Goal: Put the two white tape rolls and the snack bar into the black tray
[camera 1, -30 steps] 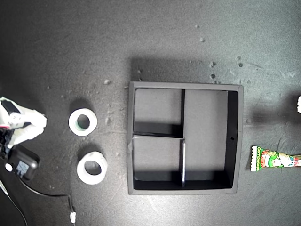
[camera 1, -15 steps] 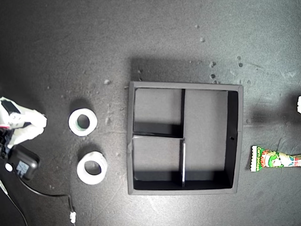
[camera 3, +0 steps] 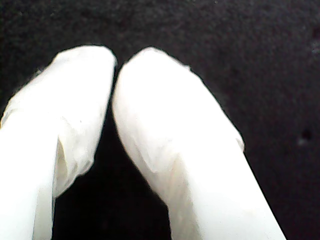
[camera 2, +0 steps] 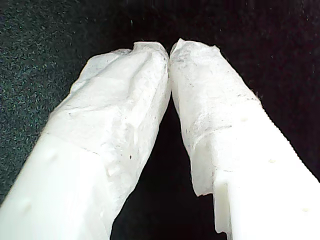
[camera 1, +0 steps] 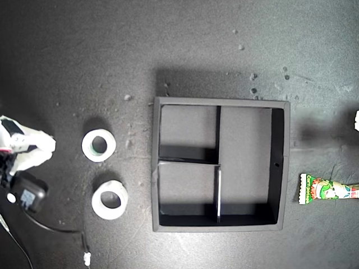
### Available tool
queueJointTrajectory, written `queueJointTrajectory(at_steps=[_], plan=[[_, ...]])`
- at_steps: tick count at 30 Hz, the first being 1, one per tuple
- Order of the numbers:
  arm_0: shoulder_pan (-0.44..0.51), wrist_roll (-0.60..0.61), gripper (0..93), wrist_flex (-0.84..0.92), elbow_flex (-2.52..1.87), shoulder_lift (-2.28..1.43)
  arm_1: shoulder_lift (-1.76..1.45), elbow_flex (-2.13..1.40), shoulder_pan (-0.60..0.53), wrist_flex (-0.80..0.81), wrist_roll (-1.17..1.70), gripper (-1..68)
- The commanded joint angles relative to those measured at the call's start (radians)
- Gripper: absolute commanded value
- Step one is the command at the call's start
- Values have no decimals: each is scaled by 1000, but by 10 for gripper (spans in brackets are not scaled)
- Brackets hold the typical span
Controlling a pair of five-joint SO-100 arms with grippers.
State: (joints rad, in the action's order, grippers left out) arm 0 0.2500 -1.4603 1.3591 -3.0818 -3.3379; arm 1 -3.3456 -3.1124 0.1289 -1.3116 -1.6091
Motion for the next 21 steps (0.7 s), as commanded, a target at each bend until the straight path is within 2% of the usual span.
queueJointTrajectory(at_steps=[1, 4, 8, 10, 12, 13, 14, 16, 19, 21], plan=[[-37, -34, 5, 37, -57, -46, -5, -12, -3, 61, -95, -3], [-80, -54, 6, 37, -57, -46, -5, -12, -8, 77, -141, -3], [-83, -202, 6, 37, -57, -46, -5, -12, -17, 77, -141, -3], [-83, -138, 2, -15, -57, -46, -5, -12, -26, 75, -137, -3], [-55, -127, 0, -91, -57, -46, -5, -12, -32, 72, -129, -3], [-14, -204, 0, -109, -57, -46, -5, -12, -38, 72, -127, -3], [6, -166, 0, -161, -57, -46, -5, -12, -44, 72, -127, -3], [6, -17, 0, -267, -57, -46, -5, -12, -55, 74, -132, -3], [-25, 9, 1, -291, -57, -46, -5, -12, -80, 74, -176, -4], [-43, 21, 61, -314, -57, -46, -5, -12, -92, 72, -196, -4]])
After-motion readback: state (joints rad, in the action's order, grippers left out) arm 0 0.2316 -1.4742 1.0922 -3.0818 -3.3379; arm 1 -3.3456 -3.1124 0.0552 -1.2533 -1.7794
